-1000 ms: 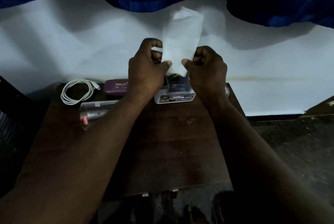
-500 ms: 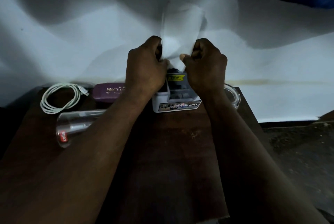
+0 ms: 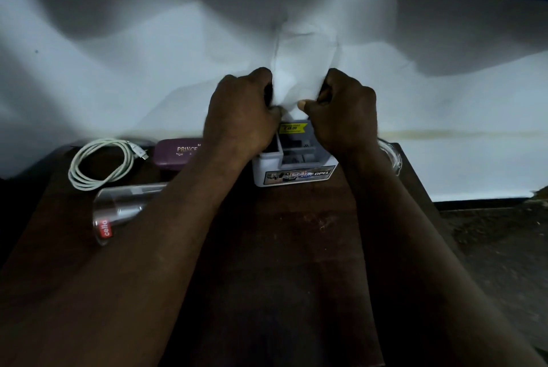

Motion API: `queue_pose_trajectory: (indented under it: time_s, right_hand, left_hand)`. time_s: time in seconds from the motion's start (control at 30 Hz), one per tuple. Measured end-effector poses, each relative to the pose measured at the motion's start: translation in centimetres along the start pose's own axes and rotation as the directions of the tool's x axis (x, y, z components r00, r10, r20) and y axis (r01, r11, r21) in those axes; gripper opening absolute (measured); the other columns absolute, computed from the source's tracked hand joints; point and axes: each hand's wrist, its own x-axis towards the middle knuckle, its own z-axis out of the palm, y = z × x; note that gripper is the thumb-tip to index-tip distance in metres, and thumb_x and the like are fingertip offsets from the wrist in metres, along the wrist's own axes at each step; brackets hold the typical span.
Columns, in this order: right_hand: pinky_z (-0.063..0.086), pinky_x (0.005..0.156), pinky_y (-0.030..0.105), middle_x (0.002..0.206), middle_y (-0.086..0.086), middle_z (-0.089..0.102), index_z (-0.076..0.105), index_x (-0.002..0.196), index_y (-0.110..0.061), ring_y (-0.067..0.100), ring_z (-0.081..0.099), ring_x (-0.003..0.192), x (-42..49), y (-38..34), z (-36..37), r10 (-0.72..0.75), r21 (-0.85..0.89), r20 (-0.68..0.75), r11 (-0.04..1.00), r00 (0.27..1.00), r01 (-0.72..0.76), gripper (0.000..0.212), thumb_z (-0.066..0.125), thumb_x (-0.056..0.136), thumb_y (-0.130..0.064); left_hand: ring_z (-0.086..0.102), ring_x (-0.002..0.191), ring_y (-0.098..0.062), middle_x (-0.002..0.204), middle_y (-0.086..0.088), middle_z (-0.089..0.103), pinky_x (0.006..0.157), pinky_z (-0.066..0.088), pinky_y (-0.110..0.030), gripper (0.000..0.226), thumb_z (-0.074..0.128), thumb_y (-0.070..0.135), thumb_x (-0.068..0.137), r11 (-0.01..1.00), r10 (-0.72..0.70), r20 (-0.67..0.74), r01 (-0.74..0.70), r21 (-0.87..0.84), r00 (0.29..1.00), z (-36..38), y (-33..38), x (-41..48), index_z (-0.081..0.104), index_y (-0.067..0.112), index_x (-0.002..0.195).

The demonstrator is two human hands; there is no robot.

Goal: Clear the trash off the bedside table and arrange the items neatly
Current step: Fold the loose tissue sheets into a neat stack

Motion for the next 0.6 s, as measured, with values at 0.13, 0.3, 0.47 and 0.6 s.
queue_pose_trajectory:
  time_s: [0.13, 0.3, 0.47, 0.6]
  right_hand:
    - [0.03, 0.054, 0.021, 0.064, -0.013, 0.049, 0.05, 0.079, -0.024, 0.017, 0.054, 0.068, 0.1, 0.2, 0.0, -0.008, -0.014, -0.005, 1.0, 1.0, 0.008, 0.035, 0.085, 0.082, -0.029]
    - [0.029, 0.054, 0.026, 0.06, -0.013, 0.045, 0.042, 0.072, -0.026, 0.021, 0.053, 0.067, 0.3, 0.5, -0.1, -0.012, -0.047, -0.029, 0.999, 0.999, 0.011, 0.044, 0.085, 0.079, -0.03]
    - [0.03, 0.058, 0.029, 0.062, -0.011, 0.05, 0.048, 0.074, -0.024, 0.02, 0.054, 0.067, 0.3, 0.8, -0.3, -0.019, -0.067, -0.025, 0.998, 1.0, 0.017, 0.039, 0.086, 0.078, -0.031]
    - [0.036, 0.062, 0.029, 0.064, -0.009, 0.055, 0.055, 0.077, -0.019, 0.023, 0.061, 0.072, 0.4, 0.8, -0.3, -0.029, -0.072, 0.022, 0.997, 0.999, 0.03, 0.033, 0.086, 0.079, -0.03]
  left_hand:
    - [0.057, 0.089, -0.034, 0.082, -0.012, 0.064, 0.063, 0.042, -0.037, 0.024, 0.071, 0.027, 0.081, 0.997, 0.014, -0.014, -0.012, 0.08, 1.0, 0.3, 0.4, 0.0, 0.051, 0.016, 0.088]
    - [0.057, 0.089, -0.034, 0.088, -0.011, 0.064, 0.063, 0.036, -0.034, 0.021, 0.067, 0.033, 0.081, 0.993, -0.05, 0.015, 0.048, 0.11, 0.999, 0.7, 0.7, 0.1, 0.053, 0.019, 0.088]
    - [0.063, 0.088, -0.032, 0.084, -0.003, 0.07, 0.069, 0.046, -0.033, 0.017, 0.068, 0.035, 0.076, 0.995, -0.1, 0.028, 0.1, 0.031, 0.995, 0.1, 1.2, 0.6, 0.06, 0.02, 0.078]
    - [0.063, 0.096, -0.035, 0.091, -0.007, 0.071, 0.073, 0.048, -0.036, 0.018, 0.068, 0.036, 0.083, 0.993, -0.06, 0.008, 0.059, 0.102, 0.998, 0.5, 0.7, 0.6, 0.07, 0.018, 0.086]
